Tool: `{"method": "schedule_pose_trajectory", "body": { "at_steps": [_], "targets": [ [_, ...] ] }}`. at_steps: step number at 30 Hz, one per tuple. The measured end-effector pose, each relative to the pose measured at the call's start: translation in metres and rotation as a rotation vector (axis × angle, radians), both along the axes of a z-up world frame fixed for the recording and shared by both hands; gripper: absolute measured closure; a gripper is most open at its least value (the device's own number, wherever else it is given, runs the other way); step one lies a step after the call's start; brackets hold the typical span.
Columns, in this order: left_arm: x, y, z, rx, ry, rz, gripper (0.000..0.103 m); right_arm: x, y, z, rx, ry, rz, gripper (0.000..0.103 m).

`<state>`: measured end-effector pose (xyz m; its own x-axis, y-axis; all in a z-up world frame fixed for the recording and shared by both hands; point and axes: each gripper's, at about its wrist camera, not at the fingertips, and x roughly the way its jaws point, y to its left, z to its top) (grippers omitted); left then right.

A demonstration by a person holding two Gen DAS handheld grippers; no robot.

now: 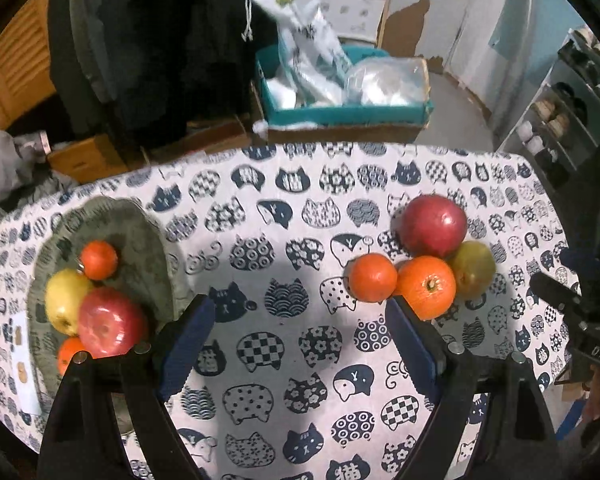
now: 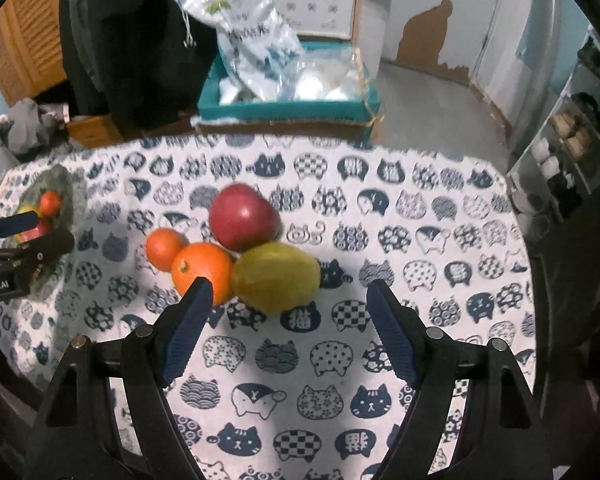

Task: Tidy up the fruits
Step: 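Lower the right tool toward the green mango while the left tool approaches an orange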

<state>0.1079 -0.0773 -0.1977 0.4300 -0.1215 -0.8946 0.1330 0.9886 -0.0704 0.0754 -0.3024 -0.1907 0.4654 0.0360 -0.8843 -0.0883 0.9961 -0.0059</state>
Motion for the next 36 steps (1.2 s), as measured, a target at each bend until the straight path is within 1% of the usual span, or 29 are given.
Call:
{"method": "schedule_pose_trajectory", "body": {
  "at_steps": [2, 7, 10, 13, 18, 25, 29, 31, 33, 36],
  "targets": [
    [0.004, -0.003, -0.010, -0.008, 0.023, 0.002, 0.015, 0.004, -0.002, -0.012, 0.011, 0.024, 0.004, 0.024],
    [0.012, -0.009, -0.026, -0.005, 0.052, 0.003, 0.015, 0.013, -0.008, -0.043, 0.035, 0.088, -0.009, 0.024],
    [0.016, -0.010, -0.033, -0.007, 0.062, 0.007, 0.014, 0.018, -0.012, -0.053, 0.074, 0.101, -0.018, 0.024],
    [0.020, -0.012, -0.041, -0.006, 0.076, 0.008, 0.015, 0.022, -0.013, -0.058, 0.111, 0.108, -0.023, 0.024],
    [0.026, -0.010, -0.050, -0.021, 0.101, 0.022, 0.015, 0.031, -0.006, -0.064, 0.124, 0.106, -0.011, 0.024],
    [0.032, -0.007, -0.054, -0.036, 0.109, 0.030, 0.015, 0.047, -0.006, -0.080, 0.164, 0.137, -0.033, 0.024],
    [0.037, -0.007, -0.059, -0.045, 0.123, 0.032, 0.015, 0.042, -0.010, -0.080, 0.170, 0.174, -0.034, 0.024],
    [0.039, -0.007, -0.060, -0.053, 0.130, 0.036, 0.015, 0.035, -0.013, -0.078, 0.160, 0.189, -0.037, 0.023],
    [0.041, -0.009, -0.062, -0.067, 0.136, 0.036, 0.014, 0.029, -0.016, -0.076, 0.147, 0.204, -0.043, 0.021],
    [0.044, -0.012, -0.063, -0.076, 0.141, 0.032, 0.015, 0.017, -0.025, -0.073, 0.121, 0.230, -0.056, 0.020]
  ]
}}
